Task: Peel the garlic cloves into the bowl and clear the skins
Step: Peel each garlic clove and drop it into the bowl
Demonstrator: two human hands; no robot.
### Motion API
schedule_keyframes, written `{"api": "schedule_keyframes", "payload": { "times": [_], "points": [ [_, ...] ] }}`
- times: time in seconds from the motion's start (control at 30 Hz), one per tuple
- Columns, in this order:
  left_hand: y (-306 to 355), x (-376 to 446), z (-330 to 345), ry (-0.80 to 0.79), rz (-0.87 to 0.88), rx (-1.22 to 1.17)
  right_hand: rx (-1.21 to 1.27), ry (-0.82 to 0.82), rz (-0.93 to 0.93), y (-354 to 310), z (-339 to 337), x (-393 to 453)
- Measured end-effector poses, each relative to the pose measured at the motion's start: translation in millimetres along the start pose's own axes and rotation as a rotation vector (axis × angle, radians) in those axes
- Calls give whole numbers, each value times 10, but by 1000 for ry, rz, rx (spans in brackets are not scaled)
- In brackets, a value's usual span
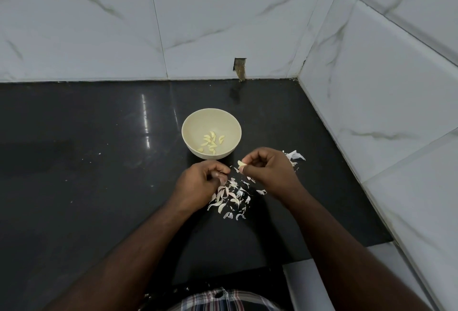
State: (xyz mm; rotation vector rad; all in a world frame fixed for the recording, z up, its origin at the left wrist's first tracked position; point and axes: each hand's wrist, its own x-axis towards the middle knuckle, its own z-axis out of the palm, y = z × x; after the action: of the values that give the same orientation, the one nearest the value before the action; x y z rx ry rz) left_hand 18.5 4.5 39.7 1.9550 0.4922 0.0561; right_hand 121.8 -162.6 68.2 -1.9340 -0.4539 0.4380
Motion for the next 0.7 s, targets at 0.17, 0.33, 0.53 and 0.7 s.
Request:
{"api": "schedule_keyframes", "payload": {
  "times": [0.17,0.33,0.53,0.7],
  "points": [
    [17,-17,-112,40,-11,210,-203,95,-119,-231,100,193],
    [-107,4,-179,-36,-33,442,-356,79,-183,-432,214,381],
    [-224,-18,-189,-79,-58,429,-364,71,-155,-280,186,168],
    [-225,-22,-140,-53,-28,431,-613,-280,18,99,255,-92]
  ]
}}
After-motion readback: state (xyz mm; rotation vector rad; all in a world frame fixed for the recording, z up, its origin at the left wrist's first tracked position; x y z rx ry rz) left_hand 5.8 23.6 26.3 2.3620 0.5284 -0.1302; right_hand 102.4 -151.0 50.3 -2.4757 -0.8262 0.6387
